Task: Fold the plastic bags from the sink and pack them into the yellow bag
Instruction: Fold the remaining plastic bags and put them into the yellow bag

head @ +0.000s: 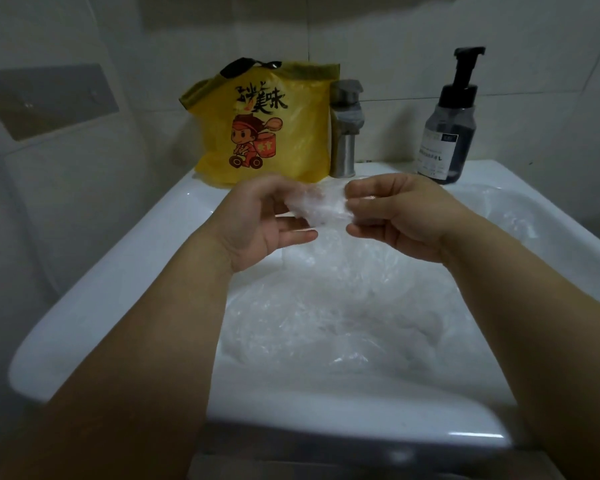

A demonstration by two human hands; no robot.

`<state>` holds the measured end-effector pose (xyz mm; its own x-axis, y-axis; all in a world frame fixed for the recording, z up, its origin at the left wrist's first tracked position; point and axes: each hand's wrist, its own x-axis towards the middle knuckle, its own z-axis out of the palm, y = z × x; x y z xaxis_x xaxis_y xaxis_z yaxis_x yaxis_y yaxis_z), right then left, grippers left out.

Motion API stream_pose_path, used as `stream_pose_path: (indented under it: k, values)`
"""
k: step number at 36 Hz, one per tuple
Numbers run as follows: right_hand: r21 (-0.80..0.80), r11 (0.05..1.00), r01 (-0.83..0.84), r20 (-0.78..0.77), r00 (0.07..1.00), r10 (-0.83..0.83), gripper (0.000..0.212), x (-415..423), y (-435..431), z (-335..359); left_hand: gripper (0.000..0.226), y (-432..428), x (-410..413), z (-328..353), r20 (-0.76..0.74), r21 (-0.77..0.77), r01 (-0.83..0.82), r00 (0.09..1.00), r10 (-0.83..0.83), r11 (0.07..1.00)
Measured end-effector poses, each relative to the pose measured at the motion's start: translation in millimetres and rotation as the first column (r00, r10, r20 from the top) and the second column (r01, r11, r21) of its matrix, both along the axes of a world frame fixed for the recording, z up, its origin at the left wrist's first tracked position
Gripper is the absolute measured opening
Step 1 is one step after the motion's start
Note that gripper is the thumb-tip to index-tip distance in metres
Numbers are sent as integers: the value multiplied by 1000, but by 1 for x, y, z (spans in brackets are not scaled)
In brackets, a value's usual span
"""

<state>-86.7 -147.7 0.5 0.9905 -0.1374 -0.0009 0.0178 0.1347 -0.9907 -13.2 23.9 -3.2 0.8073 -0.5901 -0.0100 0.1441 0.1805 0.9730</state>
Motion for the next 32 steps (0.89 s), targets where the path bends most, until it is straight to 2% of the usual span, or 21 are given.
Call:
stream_pose_path:
  k: [2, 6, 12, 13, 15, 17, 20, 26, 29, 32]
  values:
    - [-24, 1000, 12, 17, 1000, -12, 16, 0, 3, 0, 39, -3, 0, -1, -11, 44, -56, 998, 56, 997]
    - [-104, 994, 25, 28, 999, -22, 21, 2, 7, -4, 7, -8, -3, -7, 154, 169, -121, 983, 95, 978]
    - [79, 994, 76, 10, 997, -78, 45, 3, -3, 1, 15, -7, -1, -8, 243, 140, -163, 962, 126, 977]
    - [92, 993, 75, -16, 997, -73, 45, 3, -3, 1, 16, -7, -2, -8, 259, 148, -163, 958, 121, 975]
    - [35, 999, 39, -56, 998, -37, 33, 3, -1, -2, 17, -9, -2, -10, 282, 168, -154, 954, 102, 974]
    - [-33, 999, 13, -65, 998, -15, 23, 3, 0, -6, 19, -9, -3, -9, 283, 183, -141, 955, 86, 973]
    - [-22, 999, 26, -51, 998, -27, 22, 4, -1, -6, 23, -8, -3, -7, 236, 149, -118, 968, 80, 982]
    - [-14, 1000, 18, -62, 998, -19, 37, 3, -3, -2, 29, -6, -2, -3, 143, 49, -106, 985, 98, 993]
    - [41, 999, -8, -76, 997, 11, 24, 1, -1, 1, 30, -8, -4, -4, 164, 74, -114, 981, 100, 991]
    - [54, 998, 40, -62, 997, -36, 20, 1, 1, 0, 22, -10, -4, -5, 136, 56, -116, 985, 108, 992]
